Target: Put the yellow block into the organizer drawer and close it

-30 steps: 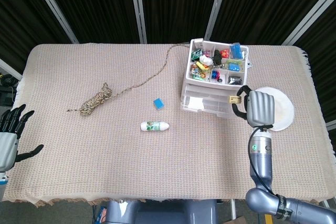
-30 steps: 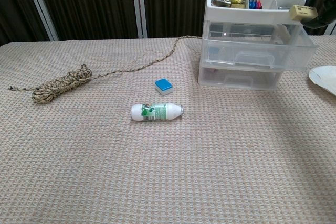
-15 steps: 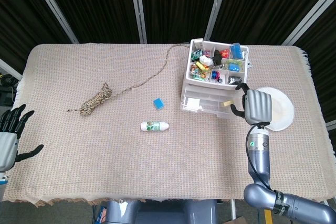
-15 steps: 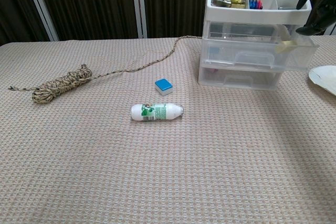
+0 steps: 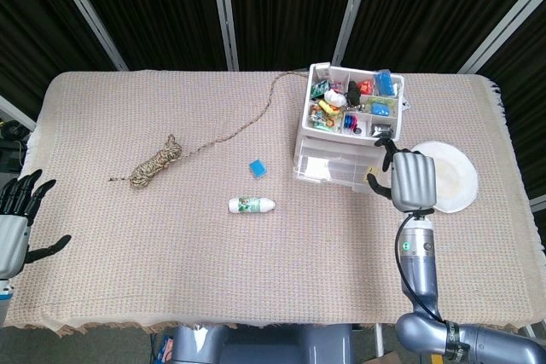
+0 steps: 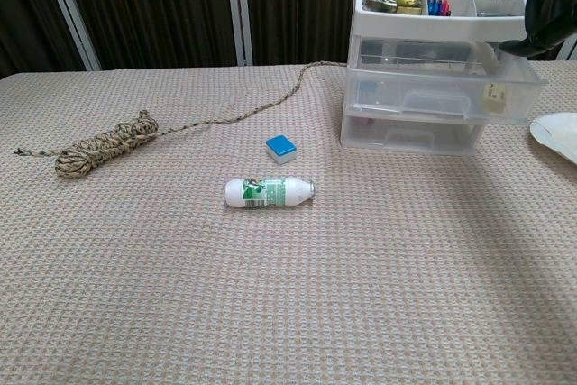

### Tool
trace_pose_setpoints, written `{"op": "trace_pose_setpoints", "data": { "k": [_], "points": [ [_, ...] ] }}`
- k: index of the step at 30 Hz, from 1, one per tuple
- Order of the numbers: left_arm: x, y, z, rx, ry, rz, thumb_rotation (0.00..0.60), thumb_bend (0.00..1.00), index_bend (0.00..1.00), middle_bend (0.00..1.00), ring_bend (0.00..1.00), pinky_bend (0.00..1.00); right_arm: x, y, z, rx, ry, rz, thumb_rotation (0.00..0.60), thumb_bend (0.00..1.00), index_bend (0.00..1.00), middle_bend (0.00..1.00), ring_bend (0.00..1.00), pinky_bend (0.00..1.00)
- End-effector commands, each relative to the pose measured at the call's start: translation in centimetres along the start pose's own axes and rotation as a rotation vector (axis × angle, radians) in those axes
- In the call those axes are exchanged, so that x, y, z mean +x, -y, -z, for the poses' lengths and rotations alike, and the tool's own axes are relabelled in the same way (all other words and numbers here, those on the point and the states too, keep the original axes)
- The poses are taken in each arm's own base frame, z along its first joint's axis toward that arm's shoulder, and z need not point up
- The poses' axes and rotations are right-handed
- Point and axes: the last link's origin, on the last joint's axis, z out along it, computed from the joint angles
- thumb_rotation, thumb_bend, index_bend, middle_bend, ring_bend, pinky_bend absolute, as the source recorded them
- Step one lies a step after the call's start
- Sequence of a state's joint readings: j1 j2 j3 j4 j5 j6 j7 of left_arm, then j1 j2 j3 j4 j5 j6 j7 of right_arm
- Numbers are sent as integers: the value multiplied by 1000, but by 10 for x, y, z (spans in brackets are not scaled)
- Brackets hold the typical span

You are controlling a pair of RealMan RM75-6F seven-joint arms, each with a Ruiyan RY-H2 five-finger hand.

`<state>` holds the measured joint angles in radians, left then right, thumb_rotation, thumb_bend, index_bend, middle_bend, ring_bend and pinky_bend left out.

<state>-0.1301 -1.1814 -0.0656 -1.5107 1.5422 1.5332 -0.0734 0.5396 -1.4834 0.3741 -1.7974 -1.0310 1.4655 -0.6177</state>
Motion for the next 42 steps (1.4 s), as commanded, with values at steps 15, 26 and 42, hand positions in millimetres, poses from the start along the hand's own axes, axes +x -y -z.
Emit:
{"op": "trace_pose_setpoints", "data": {
  "k": [15,26,42],
  "points": [
    [0,0,0,1,-9,-1,600,181,122,0,0,0,-42,-18,79,518,-76,439,600,135,78,0,0,0],
    [0,0,0,0,-14,2,600,181,124,0,0,0,-80,-12,93,523,-55,601,600,136,43,0,0,0],
    [0,0,0,3,-13,4,600,183,125,0,0,0,-96,-9,99,523,-54,675,600,136,33,0,0,0]
  ]
}}
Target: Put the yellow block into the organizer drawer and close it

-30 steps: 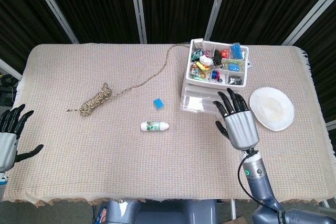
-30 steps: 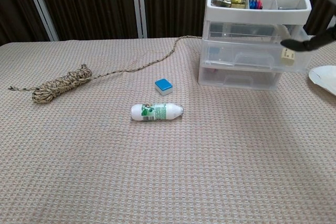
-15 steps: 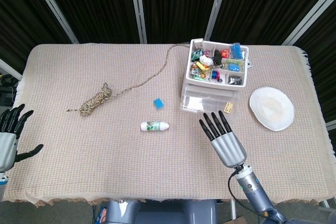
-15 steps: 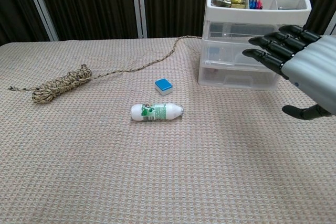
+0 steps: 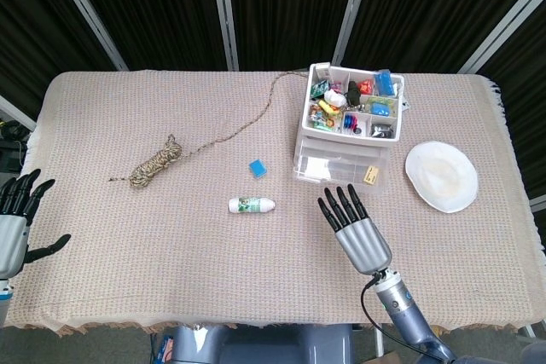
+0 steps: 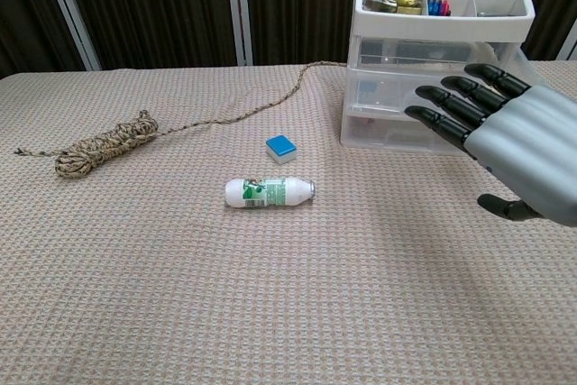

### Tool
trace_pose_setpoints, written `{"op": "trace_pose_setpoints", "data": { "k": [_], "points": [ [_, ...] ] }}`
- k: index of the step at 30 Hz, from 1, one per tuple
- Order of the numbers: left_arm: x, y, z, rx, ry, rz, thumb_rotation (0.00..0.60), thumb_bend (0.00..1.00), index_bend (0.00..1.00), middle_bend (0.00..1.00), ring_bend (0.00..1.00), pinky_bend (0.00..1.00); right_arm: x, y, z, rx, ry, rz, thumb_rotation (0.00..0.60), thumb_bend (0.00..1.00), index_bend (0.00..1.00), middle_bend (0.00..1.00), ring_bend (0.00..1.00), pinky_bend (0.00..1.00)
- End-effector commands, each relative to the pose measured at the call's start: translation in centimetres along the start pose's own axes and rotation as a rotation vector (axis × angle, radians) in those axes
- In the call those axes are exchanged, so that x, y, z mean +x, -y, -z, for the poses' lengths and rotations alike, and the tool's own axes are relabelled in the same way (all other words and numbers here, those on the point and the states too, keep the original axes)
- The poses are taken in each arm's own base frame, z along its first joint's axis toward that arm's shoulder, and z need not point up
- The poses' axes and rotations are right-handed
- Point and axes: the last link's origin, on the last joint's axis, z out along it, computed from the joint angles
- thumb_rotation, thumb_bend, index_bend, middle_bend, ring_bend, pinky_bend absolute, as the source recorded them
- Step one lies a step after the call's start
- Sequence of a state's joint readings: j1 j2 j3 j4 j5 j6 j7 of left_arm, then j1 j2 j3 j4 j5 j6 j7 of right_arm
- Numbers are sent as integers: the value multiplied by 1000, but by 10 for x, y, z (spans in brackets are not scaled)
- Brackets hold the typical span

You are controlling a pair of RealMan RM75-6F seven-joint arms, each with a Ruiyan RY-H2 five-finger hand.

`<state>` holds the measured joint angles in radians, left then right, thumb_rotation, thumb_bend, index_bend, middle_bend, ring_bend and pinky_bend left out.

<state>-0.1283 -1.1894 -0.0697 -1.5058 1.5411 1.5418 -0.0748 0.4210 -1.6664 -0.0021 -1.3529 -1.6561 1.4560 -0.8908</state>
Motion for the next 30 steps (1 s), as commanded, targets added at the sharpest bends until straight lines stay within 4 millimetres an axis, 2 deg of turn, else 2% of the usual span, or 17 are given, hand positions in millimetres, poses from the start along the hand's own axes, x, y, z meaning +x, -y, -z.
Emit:
{"op": "trace_pose_setpoints", "data": {
  "k": [1,17,30],
  "points": [
    [0,0,0,0,-1,0,600,184,125,0,0,0,-1,2,1,0,5,0,600,135,33,0,0,0],
    [0,0,0,5,1,3,600,186,126,0,0,0,-13,10,-7,-21,54,5,600,136,33,0,0,0],
    [0,0,0,7,2,4,600,187,125,0,0,0,-21,-1,-27,-81,78,14,600,135,33,0,0,0]
  ]
}}
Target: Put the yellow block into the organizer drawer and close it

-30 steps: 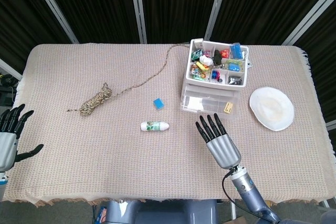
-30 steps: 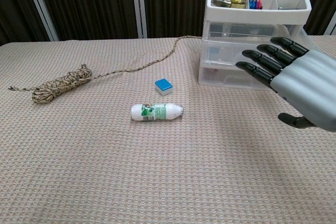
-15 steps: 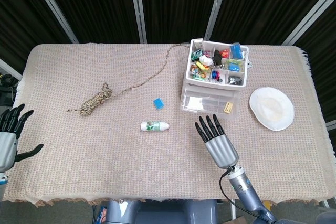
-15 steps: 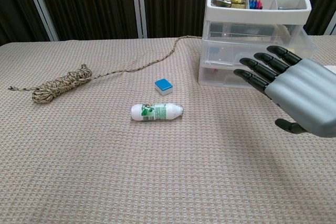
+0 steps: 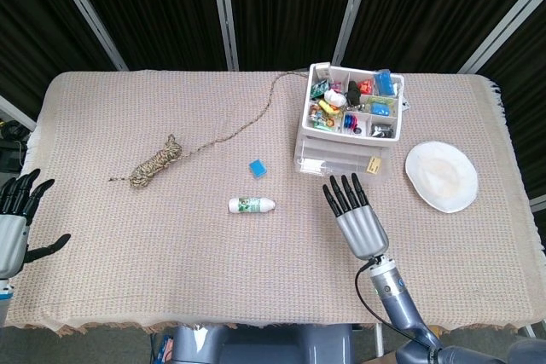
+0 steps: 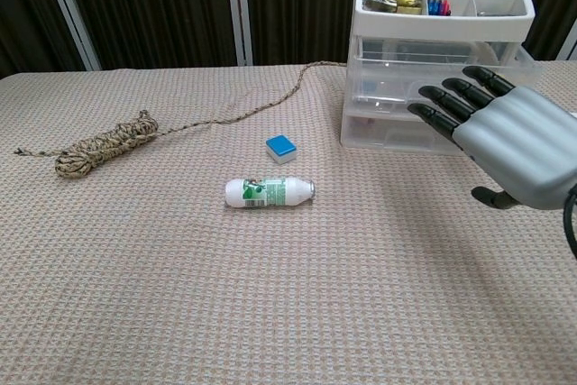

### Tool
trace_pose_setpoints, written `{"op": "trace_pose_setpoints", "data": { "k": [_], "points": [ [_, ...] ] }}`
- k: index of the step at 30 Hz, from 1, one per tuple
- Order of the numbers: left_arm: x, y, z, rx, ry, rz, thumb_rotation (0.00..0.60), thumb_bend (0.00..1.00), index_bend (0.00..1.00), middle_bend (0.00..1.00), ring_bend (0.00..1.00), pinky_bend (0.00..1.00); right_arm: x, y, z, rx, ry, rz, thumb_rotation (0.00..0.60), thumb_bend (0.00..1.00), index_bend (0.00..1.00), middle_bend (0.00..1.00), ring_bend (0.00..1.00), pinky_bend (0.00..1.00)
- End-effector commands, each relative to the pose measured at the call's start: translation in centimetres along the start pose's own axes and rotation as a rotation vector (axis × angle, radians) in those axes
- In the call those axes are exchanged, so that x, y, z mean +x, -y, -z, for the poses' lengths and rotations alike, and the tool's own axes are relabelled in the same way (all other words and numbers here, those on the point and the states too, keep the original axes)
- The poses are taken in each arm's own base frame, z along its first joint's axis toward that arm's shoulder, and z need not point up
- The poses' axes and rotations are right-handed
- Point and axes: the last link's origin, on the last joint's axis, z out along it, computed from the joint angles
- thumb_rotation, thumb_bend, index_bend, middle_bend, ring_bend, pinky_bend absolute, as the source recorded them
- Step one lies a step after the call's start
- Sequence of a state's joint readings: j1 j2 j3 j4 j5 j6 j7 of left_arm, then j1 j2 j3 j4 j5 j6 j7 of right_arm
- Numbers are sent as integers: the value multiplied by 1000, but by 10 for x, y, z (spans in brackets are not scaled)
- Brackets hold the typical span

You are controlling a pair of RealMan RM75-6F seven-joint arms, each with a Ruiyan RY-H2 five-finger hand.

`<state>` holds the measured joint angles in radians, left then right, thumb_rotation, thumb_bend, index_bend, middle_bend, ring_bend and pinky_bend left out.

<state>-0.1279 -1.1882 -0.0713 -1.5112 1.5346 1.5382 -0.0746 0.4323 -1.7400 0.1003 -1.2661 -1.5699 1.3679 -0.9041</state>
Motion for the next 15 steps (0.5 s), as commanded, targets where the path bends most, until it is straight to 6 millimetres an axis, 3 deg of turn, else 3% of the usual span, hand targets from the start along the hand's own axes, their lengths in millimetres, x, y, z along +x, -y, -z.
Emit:
{"op": "trace_pose_setpoints", "data": {
  "k": [1,15],
  "points": [
    [0,0,0,1,0,0,600,187,125,0,0,0,-1,-1,-4,-9,2,1,600,135,33,0,0,0],
    [0,0,0,2,0,0,600,187,125,0,0,0,-2,-6,-25,-45,30,-10,600,136,34,0,0,0]
  ]
}}
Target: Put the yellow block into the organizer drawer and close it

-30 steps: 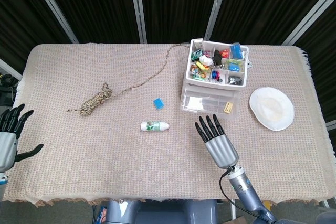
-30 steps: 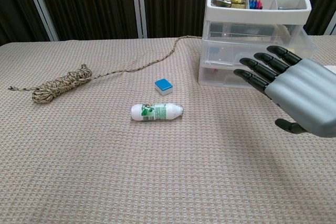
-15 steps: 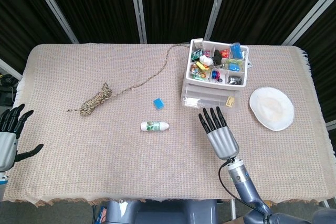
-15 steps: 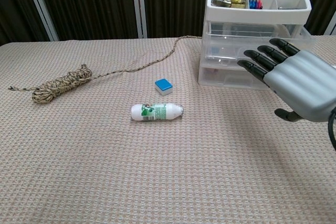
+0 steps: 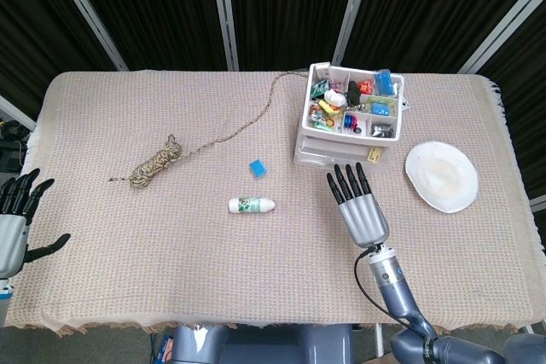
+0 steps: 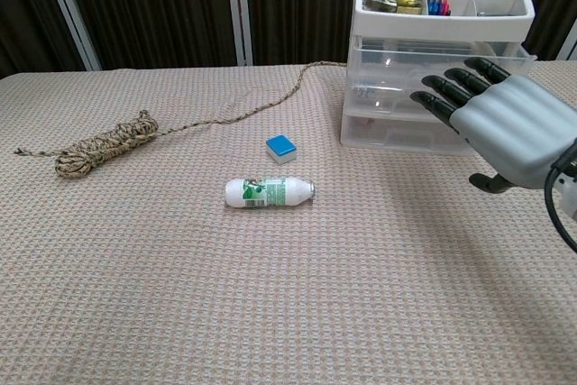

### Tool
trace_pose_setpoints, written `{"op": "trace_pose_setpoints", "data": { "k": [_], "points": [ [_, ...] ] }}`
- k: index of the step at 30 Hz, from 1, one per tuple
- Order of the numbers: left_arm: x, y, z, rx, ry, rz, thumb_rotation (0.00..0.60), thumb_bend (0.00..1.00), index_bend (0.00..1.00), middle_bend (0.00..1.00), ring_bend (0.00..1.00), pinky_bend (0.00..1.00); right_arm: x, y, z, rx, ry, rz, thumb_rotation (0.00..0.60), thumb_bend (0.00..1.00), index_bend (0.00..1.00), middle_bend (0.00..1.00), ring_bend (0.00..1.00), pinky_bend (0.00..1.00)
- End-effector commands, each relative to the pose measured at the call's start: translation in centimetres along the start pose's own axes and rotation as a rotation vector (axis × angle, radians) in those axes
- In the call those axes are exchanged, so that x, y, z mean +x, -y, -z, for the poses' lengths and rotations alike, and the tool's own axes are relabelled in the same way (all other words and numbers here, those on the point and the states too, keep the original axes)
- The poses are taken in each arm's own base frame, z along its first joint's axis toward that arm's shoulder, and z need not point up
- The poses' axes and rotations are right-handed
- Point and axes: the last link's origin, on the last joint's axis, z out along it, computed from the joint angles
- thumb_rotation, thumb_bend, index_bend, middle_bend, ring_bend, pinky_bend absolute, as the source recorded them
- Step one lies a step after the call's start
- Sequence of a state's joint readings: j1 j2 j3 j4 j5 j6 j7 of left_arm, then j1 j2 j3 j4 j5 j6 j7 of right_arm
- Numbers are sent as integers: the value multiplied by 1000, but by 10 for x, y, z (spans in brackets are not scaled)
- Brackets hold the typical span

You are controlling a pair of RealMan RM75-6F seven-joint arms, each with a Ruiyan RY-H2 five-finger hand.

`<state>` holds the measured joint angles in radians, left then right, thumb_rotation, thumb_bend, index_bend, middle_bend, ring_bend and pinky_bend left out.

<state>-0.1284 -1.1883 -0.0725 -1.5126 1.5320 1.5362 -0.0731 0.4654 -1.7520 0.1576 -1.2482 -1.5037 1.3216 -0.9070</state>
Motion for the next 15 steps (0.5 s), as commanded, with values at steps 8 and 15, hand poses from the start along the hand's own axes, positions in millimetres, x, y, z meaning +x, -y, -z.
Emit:
{"op": "trace_pose_setpoints", "data": {
  "k": [8,15],
  "points": [
    [0,0,0,2,-1,0,600,187,126,0,0,0,3,-2,-26,-27,12,9,600,137,35,0,0,0],
    [0,0,0,2,1,1,600,188,126,0,0,0,3,-7,-41,-55,29,13,600,135,35,0,0,0]
  ]
}}
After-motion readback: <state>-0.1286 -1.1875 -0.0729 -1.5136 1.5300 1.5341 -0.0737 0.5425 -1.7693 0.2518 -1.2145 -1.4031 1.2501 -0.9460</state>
